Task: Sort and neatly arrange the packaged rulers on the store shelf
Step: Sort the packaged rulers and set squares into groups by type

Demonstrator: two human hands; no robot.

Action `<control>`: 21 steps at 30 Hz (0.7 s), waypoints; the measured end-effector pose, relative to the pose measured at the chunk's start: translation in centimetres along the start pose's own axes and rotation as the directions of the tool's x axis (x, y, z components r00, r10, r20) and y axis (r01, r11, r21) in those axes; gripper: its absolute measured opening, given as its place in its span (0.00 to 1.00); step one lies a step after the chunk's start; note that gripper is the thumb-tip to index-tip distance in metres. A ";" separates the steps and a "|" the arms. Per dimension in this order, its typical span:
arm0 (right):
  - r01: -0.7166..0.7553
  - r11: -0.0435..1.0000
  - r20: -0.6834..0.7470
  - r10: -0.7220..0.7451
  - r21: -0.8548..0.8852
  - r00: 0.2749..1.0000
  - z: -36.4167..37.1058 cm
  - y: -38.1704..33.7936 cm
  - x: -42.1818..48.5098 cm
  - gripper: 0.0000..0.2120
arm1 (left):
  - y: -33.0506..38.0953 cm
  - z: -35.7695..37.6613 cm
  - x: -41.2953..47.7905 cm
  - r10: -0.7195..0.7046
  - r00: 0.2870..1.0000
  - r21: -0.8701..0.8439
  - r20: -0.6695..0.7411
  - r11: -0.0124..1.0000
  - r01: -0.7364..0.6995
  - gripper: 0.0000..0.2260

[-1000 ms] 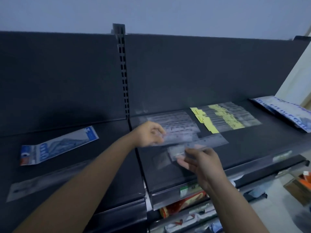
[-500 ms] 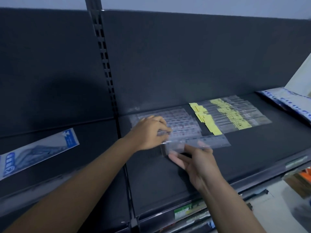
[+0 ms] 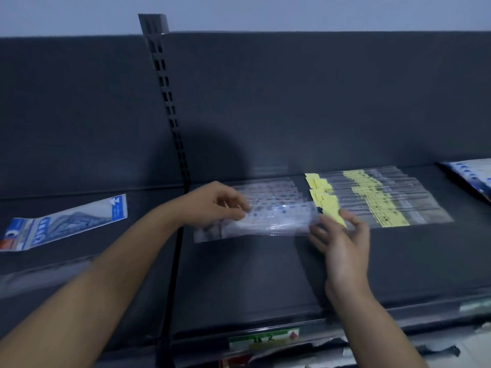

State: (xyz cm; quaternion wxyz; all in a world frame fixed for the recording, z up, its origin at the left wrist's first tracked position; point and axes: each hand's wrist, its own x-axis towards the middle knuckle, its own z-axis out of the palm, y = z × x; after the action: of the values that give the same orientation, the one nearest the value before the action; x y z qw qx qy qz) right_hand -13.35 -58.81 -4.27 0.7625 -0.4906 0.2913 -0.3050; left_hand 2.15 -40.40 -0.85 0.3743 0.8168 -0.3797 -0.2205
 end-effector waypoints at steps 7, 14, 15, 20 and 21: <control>0.398 0.775 0.340 -0.250 -0.491 0.907 -1.0 -0.8 2.0 0.15 | -1.1 2.2 -1.4 -0.087 0.970 0.182 -0.227 0.975 0.130 0.04; 0.700 0.357 0.714 -0.115 -0.619 0.690 2.6 0.1 -1.1 0.23 | 0.0 1.5 -6.9 0.097 0.838 0.472 -0.536 0.858 0.203 0.12; 0.729 0.321 0.748 -0.086 -0.604 0.658 3.5 0.3 -1.8 0.23 | -0.1 0.8 -8.4 0.094 0.824 0.509 -0.559 0.823 0.251 0.14; 0.856 0.219 0.875 -0.023 -0.468 0.484 9.6 2.2 -7.6 0.21 | -3.1 -2.0 -18.6 -0.038 0.759 0.538 -0.650 0.683 0.495 0.21; 0.874 0.214 0.893 -0.012 -0.436 0.449 10.9 2.9 -9.1 0.21 | -4.2 -2.6 -20.9 -0.079 0.751 0.538 -0.655 0.649 0.538 0.22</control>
State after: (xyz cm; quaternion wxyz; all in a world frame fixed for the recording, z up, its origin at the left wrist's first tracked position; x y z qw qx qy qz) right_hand -10.55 -44.77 -1.83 0.2630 -0.9521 -0.1170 -0.1029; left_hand -7.13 -21.01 -0.91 0.0867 0.9759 -0.1477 0.1353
